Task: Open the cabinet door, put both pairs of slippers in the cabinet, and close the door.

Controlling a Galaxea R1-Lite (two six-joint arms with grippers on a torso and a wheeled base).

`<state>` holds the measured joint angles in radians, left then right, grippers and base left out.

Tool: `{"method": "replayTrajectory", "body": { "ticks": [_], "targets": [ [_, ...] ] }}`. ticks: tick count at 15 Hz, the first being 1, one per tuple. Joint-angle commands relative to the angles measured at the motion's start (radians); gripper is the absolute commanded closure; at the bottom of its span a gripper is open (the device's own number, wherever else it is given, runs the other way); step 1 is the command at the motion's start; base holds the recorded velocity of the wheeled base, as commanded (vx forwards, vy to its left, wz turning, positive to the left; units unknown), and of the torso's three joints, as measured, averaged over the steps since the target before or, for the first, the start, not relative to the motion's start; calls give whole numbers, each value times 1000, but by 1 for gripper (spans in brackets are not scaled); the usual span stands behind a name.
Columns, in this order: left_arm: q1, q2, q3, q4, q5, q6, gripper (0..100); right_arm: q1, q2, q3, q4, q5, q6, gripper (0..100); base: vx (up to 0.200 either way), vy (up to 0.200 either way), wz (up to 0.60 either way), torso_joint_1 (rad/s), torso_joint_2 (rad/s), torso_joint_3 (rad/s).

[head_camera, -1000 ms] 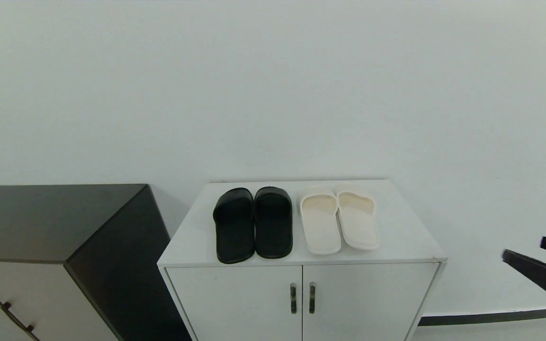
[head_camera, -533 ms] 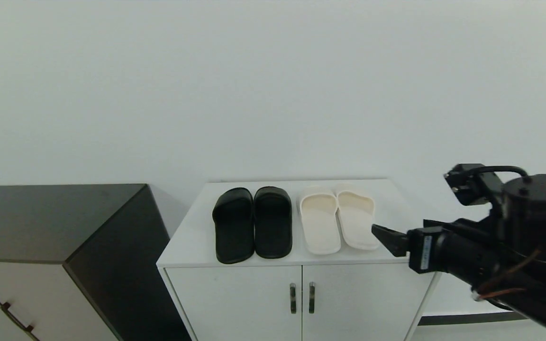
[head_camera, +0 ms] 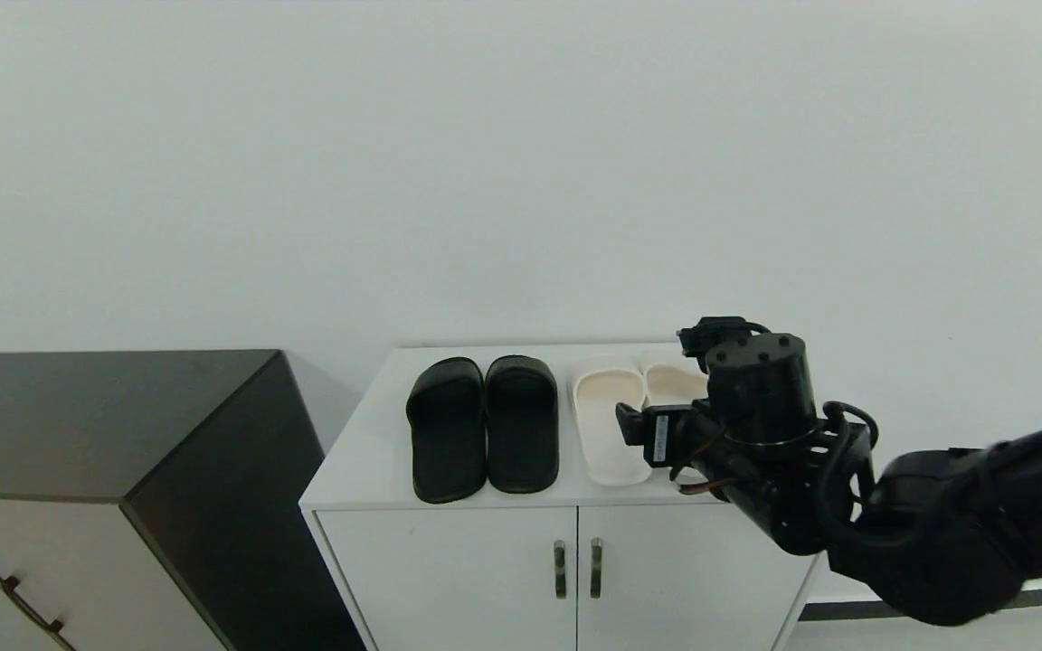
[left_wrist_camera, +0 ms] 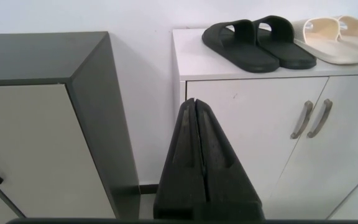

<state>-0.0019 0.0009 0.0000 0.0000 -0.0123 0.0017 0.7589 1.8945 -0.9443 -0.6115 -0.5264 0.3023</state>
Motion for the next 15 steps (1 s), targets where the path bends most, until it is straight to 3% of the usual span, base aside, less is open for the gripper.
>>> {"method": "replayTrajectory", "body": {
  "ticks": [1,10,15],
  "targets": [
    [0,1,0,0,0,0,100,-36,110,-84,-1,-1,-22,0,0,0,0,0,0,0],
    [0,1,0,0,0,-2,100,-98,318,-338,6,-40,-111,0,0,0,0,0,0,0],
    [0,1,0,0,0,-2,100,-104,364,-400,26,-38,-114,0,0,0,0,0,0,0]
  ]
}}
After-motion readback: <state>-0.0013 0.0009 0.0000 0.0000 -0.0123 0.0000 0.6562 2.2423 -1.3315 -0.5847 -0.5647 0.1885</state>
